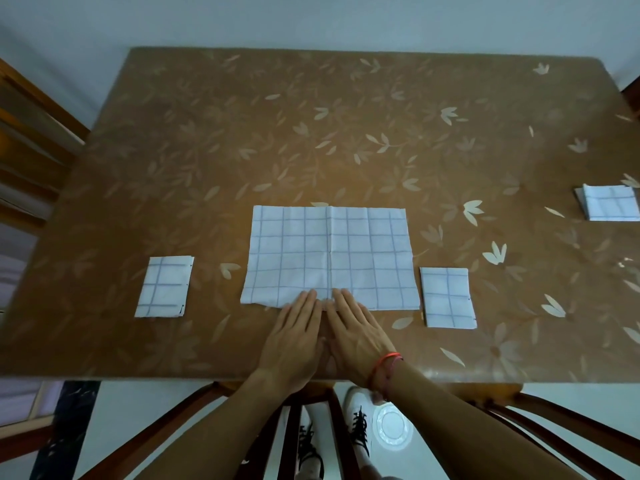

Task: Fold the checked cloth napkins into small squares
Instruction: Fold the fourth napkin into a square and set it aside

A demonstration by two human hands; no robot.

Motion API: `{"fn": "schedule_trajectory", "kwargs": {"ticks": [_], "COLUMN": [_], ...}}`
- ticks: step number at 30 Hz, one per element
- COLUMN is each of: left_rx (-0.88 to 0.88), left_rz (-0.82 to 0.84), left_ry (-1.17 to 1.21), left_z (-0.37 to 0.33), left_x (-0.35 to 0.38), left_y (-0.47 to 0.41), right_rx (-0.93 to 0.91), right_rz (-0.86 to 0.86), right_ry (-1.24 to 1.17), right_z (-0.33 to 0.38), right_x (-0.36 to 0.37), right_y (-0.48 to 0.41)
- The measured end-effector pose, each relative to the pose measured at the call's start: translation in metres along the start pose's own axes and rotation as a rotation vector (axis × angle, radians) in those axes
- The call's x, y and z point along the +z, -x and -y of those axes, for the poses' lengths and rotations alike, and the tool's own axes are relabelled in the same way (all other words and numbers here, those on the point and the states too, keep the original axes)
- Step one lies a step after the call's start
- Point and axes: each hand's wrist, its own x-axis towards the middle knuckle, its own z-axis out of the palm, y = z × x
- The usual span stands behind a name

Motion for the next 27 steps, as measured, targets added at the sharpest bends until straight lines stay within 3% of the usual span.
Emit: {"fn": "schedule_trajectory", "kwargs": {"ticks": [20,27], "left_rx": [-0.352,-0.138], "left_rz": [0.115,0.056], "left_ry": [-0.043,0.012], "left_z": [0.058,0.029], "left_x": [-0.009,-0.014], "left_y": [0.041,0.019], "right_rx": [0.026,-0.014], "right_rz": [0.052,0.052], "right_ry": [0.082,0.034], "right_z": [0.01,0.02], "right_x": [0.008,0.006], "right_y": [0.007,-0.001]}}
